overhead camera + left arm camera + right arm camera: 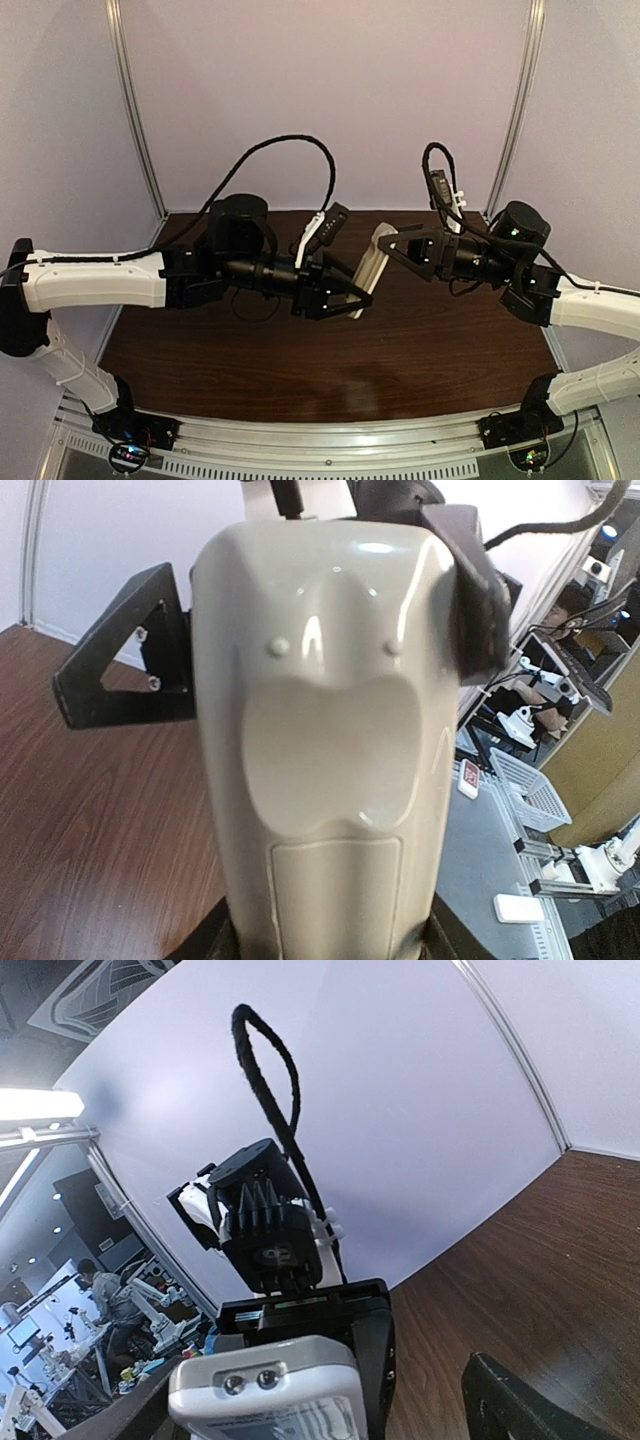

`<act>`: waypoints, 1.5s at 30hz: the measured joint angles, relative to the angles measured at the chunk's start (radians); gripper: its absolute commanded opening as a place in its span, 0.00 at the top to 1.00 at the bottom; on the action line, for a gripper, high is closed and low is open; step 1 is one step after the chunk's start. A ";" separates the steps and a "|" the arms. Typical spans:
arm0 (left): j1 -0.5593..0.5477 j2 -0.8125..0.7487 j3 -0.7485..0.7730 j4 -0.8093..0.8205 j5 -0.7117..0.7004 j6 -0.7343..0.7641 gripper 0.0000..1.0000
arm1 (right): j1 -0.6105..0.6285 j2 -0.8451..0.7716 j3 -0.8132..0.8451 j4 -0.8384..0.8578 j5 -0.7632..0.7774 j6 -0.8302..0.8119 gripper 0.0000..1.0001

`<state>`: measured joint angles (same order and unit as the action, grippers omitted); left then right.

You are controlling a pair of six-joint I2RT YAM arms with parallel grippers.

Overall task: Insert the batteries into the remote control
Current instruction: Pass from the left arm to the right, then place the remote control at the center of the board.

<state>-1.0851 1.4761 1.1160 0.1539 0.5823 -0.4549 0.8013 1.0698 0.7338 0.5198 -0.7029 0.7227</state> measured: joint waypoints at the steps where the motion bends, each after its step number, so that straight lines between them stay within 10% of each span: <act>1: 0.000 0.000 -0.002 0.017 0.014 -0.006 0.58 | 0.004 0.005 0.007 0.004 -0.010 -0.008 0.16; 11: 0.021 0.005 -0.048 0.115 0.082 -0.090 0.57 | 0.025 0.046 0.034 0.041 -0.079 -0.035 0.60; 16: 0.032 0.005 -0.063 0.136 0.093 -0.114 0.26 | 0.025 0.051 0.034 0.031 -0.077 -0.040 0.70; 20: 0.063 -0.001 -0.089 0.156 0.084 -0.110 0.03 | 0.018 0.052 0.062 -0.069 -0.053 -0.048 0.75; 32: 0.206 -0.158 -0.183 -0.023 -0.174 -0.103 0.03 | -0.119 0.217 0.218 -0.632 0.193 -0.208 0.77; 45: 0.342 -0.152 -0.225 -0.321 -0.517 -0.150 0.03 | 0.005 0.668 0.496 -1.114 0.422 -0.459 0.77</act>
<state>-0.7433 1.3243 0.8906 -0.1669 0.0658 -0.6044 0.8062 1.7382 1.2293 -0.5941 -0.2813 0.2642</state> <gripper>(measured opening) 0.974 0.511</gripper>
